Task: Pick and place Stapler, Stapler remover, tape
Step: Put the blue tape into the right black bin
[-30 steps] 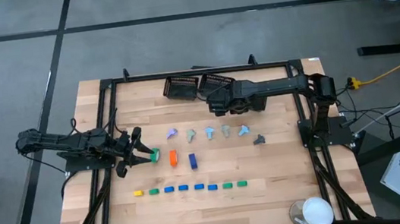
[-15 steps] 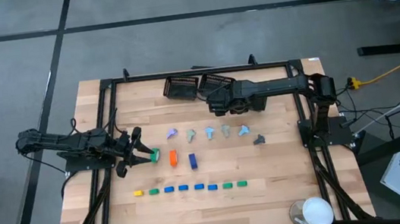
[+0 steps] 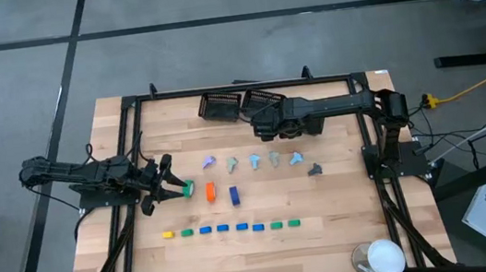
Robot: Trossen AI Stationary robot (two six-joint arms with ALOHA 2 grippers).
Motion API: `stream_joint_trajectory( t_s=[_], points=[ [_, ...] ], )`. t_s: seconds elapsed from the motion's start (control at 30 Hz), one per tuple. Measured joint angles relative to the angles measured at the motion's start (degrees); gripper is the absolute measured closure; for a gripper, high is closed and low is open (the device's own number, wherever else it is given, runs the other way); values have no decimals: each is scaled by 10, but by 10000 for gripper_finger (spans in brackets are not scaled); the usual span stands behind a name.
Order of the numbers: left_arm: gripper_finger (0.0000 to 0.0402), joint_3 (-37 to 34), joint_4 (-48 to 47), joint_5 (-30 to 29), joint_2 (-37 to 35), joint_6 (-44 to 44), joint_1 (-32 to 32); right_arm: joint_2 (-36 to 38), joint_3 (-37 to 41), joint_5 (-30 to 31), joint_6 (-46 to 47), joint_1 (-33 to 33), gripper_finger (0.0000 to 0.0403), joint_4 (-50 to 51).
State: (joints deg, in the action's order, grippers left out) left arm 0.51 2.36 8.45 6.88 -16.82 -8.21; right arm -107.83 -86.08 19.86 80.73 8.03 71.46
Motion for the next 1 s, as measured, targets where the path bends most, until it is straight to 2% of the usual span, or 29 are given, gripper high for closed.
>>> stream_joint_trajectory(
  t_s=[0.5, 0.8, 1.0],
  points=[
    [251, 0, 0, 0, 0, 0, 0, 0, -47, -30, 0, -9, 391, 2],
    [251, 0, 0, 0, 0, 0, 0, 0, -80, -32, 0, -54, 391, 6],
    [251, 0, 0, 0, 0, 0, 0, 0, -85, -65, 0, -101, 391, 6]
  ],
)
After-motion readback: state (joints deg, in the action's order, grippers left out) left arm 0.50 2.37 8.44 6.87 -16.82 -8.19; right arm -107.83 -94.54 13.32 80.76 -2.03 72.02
